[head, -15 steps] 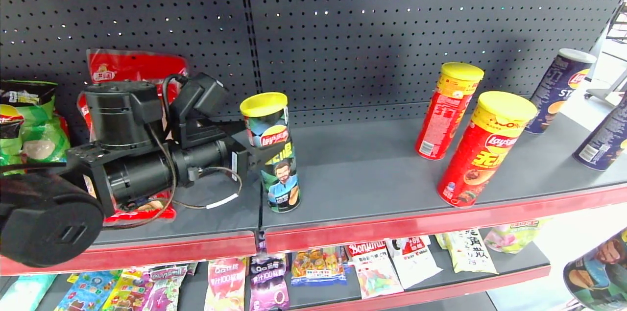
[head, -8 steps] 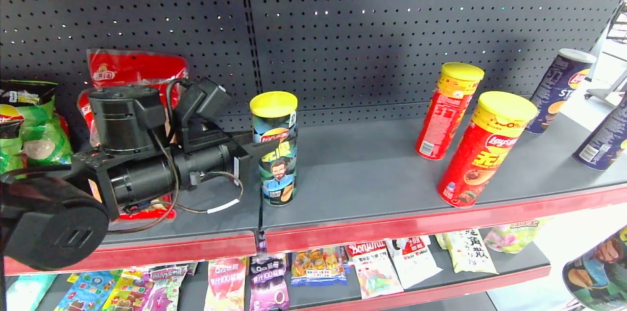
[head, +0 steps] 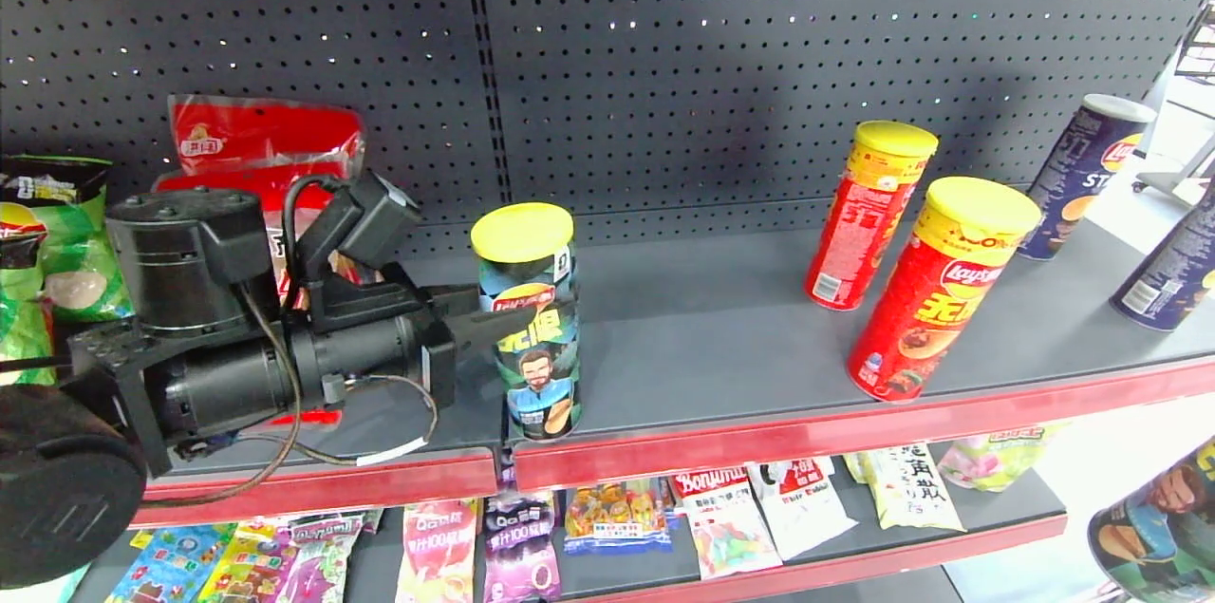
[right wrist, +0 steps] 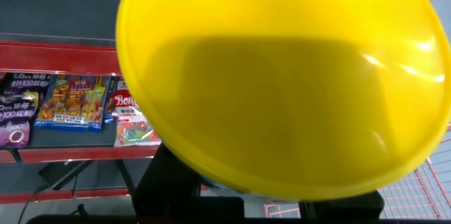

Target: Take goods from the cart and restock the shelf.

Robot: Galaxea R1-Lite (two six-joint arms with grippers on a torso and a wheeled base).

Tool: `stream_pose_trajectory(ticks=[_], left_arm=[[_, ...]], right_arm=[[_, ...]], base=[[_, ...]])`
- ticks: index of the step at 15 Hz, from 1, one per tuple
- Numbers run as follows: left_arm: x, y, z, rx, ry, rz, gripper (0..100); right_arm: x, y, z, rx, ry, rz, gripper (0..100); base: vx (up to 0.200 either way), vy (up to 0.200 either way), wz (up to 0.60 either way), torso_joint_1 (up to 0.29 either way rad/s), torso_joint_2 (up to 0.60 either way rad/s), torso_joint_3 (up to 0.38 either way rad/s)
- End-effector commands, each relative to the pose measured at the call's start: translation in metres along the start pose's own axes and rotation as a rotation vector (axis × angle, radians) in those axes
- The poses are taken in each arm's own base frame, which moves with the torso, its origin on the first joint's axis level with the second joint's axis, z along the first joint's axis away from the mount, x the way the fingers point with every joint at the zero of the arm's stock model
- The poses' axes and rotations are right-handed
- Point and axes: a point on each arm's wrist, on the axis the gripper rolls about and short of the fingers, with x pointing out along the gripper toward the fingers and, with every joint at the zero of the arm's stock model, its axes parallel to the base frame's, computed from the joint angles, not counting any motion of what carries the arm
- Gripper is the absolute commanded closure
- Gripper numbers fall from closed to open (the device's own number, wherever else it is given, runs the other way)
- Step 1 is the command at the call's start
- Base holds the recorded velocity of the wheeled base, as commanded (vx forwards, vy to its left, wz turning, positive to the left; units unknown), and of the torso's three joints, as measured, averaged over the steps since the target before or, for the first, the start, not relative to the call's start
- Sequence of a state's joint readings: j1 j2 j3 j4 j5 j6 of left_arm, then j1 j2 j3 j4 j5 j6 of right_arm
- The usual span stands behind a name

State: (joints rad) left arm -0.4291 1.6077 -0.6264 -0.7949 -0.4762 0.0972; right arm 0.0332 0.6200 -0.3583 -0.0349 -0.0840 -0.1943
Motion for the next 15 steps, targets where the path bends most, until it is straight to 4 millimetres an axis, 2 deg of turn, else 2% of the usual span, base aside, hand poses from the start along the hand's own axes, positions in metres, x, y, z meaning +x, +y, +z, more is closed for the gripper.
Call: stream_pose_trajectory(ticks=[1,15], left_arm=[[-0.005,-0.003,0.003,-0.003,-0.013,-0.003,100],[0.0,-0.001,-0.006,-0.025,0.019,0.005,100]], right_arm=[[0.0,0.0,0.0,-0.001,0.002,0.001,100],[0.001,0.0,0.002,0.0,0.002,-0.001,100]], base=[[0.0,0.0,0.0,0.0,0.0,0.0],[0.0,0.0,0.0,0.0,0.0,0.0]])
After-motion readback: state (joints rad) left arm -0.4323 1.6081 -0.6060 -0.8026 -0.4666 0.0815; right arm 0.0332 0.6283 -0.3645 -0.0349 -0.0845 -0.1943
